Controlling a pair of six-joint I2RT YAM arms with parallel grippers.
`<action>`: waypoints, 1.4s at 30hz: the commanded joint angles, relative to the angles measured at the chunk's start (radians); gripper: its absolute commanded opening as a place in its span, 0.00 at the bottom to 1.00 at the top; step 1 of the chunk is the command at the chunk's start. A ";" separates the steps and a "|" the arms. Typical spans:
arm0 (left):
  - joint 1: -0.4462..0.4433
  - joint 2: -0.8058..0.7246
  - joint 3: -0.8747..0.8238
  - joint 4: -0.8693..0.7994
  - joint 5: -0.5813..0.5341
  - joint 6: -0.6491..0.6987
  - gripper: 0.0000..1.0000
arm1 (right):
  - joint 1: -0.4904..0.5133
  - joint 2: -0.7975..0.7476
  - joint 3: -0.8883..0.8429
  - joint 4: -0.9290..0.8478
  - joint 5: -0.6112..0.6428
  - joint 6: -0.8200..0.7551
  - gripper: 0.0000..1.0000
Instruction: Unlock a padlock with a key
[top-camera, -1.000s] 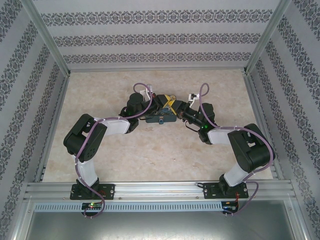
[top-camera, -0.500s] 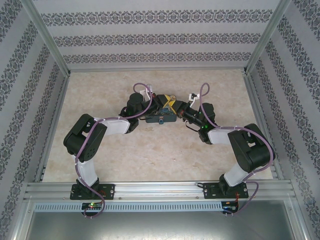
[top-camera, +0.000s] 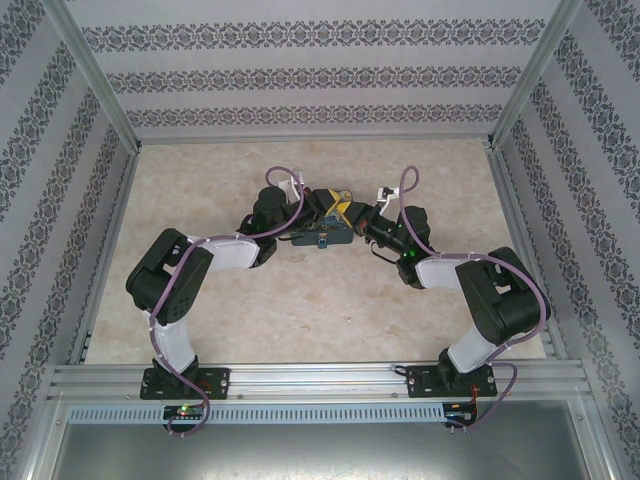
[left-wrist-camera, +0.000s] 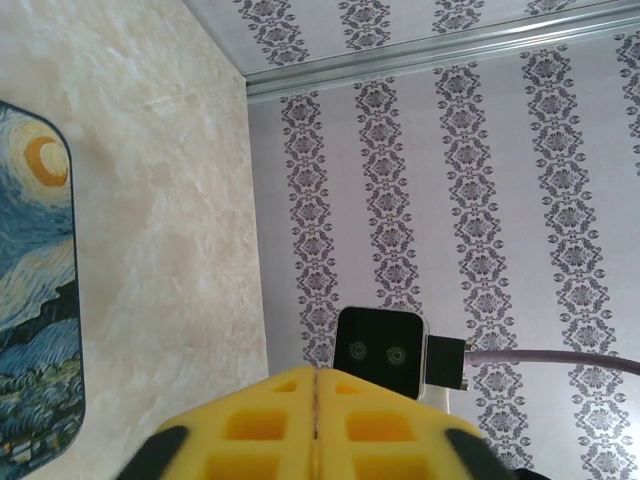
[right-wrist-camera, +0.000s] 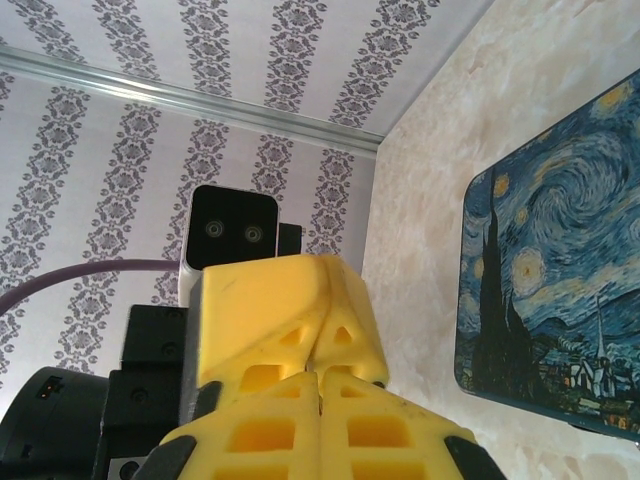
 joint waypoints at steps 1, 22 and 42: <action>-0.004 -0.073 -0.034 -0.009 -0.024 0.046 0.34 | -0.023 -0.023 -0.017 0.034 0.005 0.004 0.00; -0.019 -0.319 -0.155 -0.696 -0.020 0.707 0.82 | -0.081 0.139 0.283 -0.292 -0.070 -0.105 0.00; -0.059 -0.029 -0.098 -0.512 -0.127 0.904 0.73 | -0.052 0.254 0.321 -0.292 -0.072 -0.092 0.00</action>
